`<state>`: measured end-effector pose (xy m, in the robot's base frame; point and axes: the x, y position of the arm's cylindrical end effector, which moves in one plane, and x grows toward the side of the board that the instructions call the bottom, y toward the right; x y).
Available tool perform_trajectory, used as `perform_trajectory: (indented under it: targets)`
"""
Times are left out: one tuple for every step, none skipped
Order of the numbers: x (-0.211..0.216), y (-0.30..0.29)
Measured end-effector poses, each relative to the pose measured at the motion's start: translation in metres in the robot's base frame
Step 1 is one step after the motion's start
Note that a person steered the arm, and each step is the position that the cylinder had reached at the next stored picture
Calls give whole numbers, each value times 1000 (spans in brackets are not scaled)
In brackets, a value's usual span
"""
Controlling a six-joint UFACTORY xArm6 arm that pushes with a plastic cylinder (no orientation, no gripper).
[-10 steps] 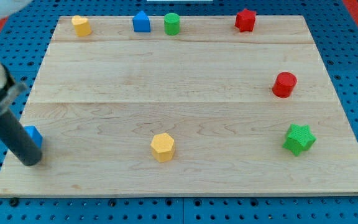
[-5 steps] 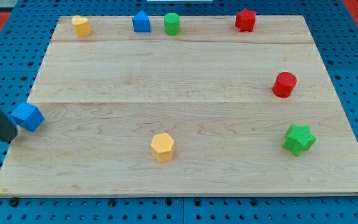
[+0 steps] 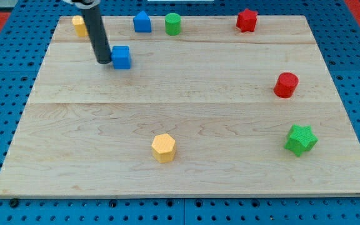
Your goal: Move the blue cube in between the yellow heart and blue triangle
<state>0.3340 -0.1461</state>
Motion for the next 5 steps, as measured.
perform_trajectory:
  targets:
    - [22,-9]
    - [24,46]
    - [-34,24]
    - [-80,-6]
    - [-81,0]
